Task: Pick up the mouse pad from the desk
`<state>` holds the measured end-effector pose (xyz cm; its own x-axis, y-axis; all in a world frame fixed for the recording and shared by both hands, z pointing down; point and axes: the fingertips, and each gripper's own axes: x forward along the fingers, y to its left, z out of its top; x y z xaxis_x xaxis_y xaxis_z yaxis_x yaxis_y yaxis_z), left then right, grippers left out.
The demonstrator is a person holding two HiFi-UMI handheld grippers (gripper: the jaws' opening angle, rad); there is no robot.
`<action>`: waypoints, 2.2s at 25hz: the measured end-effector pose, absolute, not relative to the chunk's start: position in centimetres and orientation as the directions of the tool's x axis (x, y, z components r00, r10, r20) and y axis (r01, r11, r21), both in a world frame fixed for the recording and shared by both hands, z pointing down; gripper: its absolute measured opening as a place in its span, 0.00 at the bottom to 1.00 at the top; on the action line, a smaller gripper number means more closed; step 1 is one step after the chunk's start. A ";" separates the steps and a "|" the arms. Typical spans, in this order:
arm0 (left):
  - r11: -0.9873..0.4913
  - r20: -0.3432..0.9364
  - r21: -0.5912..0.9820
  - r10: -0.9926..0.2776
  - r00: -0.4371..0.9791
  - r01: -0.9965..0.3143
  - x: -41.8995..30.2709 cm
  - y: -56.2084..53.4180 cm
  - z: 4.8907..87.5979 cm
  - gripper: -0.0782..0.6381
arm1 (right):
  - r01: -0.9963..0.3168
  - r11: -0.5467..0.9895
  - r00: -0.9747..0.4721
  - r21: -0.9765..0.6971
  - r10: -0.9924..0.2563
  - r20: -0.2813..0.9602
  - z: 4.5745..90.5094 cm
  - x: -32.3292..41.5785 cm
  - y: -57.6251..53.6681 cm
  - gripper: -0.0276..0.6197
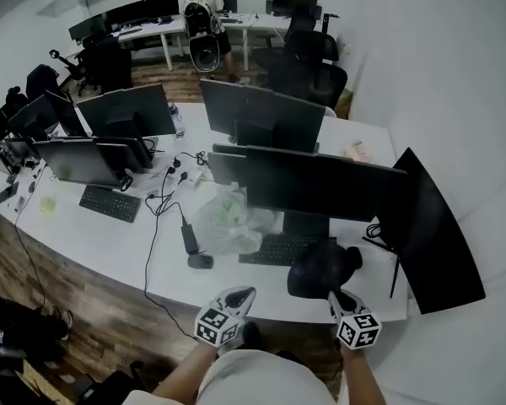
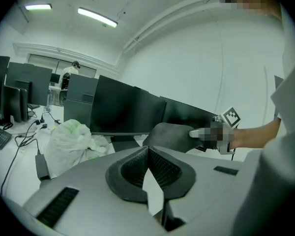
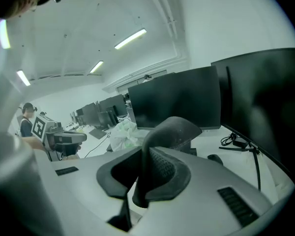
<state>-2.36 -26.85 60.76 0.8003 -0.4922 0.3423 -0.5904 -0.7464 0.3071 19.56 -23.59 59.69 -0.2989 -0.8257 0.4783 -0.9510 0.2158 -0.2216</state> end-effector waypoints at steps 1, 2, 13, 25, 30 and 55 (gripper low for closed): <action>-0.743 0.339 0.303 -0.501 0.796 -0.597 -2.2 -26.4 60.2 0.13 | -0.950 0.222 -0.303 -0.221 -0.830 0.468 59.0 19.9 -23.2 0.11; -0.739 0.338 0.297 -0.511 0.791 -0.604 -2.0 -26.0 59.6 0.13 | -0.948 0.229 -0.308 -0.222 -0.834 0.457 58.3 20.1 -22.8 0.11; -0.691 0.310 0.257 -0.603 0.735 -0.676 -0.7 -19.5 55.3 0.13 | -0.932 0.328 -0.362 -0.153 -0.851 0.381 53.1 22.8 -16.9 0.11; -0.664 0.251 0.220 -0.669 0.699 -0.715 -0.5 -12.5 51.4 0.13 | -0.917 0.389 -0.397 -0.089 -0.867 0.300 49.5 25.5 -10.9 0.11; -0.668 0.229 0.204 -0.678 0.698 -0.716 -0.9 -10.5 49.6 0.13 | -0.917 0.390 -0.399 -0.088 -0.873 0.280 48.5 25.1 -9.7 0.11; -0.738 0.152 0.185 -0.631 0.761 -0.649 -7.9 -9.3 45.8 0.13 | -0.927 0.375 -0.365 0.003 -0.904 0.221 43.7 16.9 -5.5 0.11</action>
<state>-7.86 -9.32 45.80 0.7609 -0.6309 0.1516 -0.6488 -0.7382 0.1847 16.87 -5.52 43.68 -0.3653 -0.9042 0.2214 -0.9269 0.3752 0.0028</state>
